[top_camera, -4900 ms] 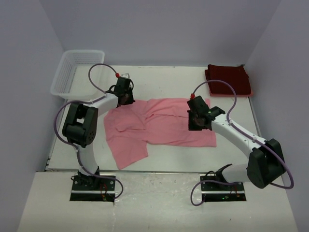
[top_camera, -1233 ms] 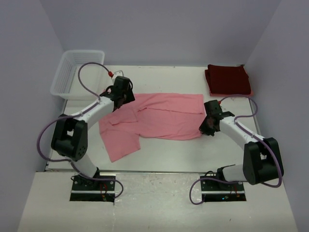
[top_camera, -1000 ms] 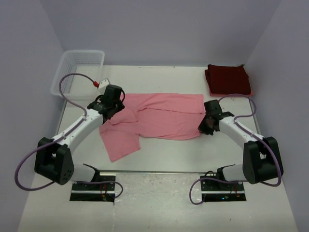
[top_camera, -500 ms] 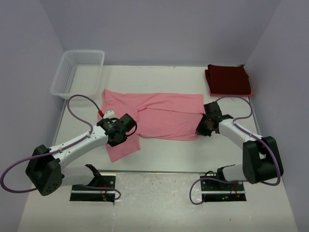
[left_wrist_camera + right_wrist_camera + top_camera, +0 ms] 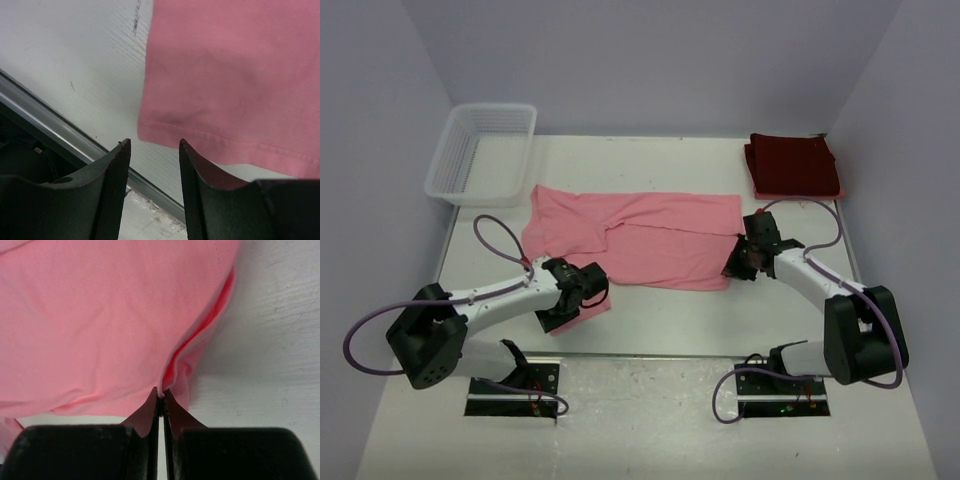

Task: Fold and stack the t-shirts
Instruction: Grap the side of the flattened tshirt closest away from the robot with both arms

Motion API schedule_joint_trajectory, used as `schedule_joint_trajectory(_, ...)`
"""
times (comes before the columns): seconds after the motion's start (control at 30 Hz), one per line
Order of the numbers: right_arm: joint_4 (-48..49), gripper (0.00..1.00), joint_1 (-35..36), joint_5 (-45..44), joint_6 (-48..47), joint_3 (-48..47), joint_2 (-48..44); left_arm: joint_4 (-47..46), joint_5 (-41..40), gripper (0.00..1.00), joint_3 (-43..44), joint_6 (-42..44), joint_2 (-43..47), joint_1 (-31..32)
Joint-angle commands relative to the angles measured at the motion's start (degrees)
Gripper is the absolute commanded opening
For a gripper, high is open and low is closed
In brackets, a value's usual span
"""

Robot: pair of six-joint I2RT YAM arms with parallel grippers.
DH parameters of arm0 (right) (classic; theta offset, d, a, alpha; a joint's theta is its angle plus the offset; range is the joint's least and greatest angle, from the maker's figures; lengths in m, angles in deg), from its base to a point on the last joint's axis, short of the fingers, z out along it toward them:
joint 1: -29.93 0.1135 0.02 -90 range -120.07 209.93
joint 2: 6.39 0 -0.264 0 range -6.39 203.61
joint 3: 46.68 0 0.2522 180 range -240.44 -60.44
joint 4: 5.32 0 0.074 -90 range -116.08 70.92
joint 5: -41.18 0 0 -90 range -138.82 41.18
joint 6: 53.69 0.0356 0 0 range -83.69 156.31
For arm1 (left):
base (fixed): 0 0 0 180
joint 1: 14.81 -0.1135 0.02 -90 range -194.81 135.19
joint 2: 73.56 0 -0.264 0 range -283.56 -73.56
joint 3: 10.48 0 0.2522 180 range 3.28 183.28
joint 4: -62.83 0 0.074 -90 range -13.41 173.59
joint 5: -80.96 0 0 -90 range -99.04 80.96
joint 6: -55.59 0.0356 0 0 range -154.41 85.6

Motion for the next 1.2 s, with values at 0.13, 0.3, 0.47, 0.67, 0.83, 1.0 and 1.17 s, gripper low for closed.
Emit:
schedule_joint_trajectory(0.13,2.35,0.00,0.32,1.39,-0.90,1.89,-3.05,3.70,0.24,0.46,3.04,-0.22,-9.45,0.40)
schedule_joint_trajectory(0.3,2.79,0.00,0.32,1.48,-0.81,2.68,-4.71,3.00,1.90,0.45,5.07,2.50,-13.94,0.40)
schedule_joint_trajectory(0.47,3.41,0.00,0.32,1.92,-0.72,3.38,-5.68,-1.04,3.84,0.38,4.54,3.82,-16.31,0.23)
schedule_joint_trajectory(0.67,2.88,0.00,0.32,2.19,-0.72,3.29,-6.39,-10.97,8.58,0.30,-1.78,3.65,-11.93,0.23)
schedule_joint_trajectory(0.83,2.09,0.00,0.32,2.80,-0.81,2.77,-7.27,-16.34,10.87,0.31,-6.09,4.44,-8.59,-0.04)
schedule_joint_trajectory(1.0,1.82,0.00,0.23,3.24,-0.81,2.42,-7.09,-19.23,13.16,0.38,-7.94,4.62,-6.57,0.05)
schedule_joint_trajectory(1.17,0.77,0.00,0.23,3.24,-0.72,1.71,-8.05,-23.79,14.21,0.39,-11.27,3.74,-5.16,-0.04)
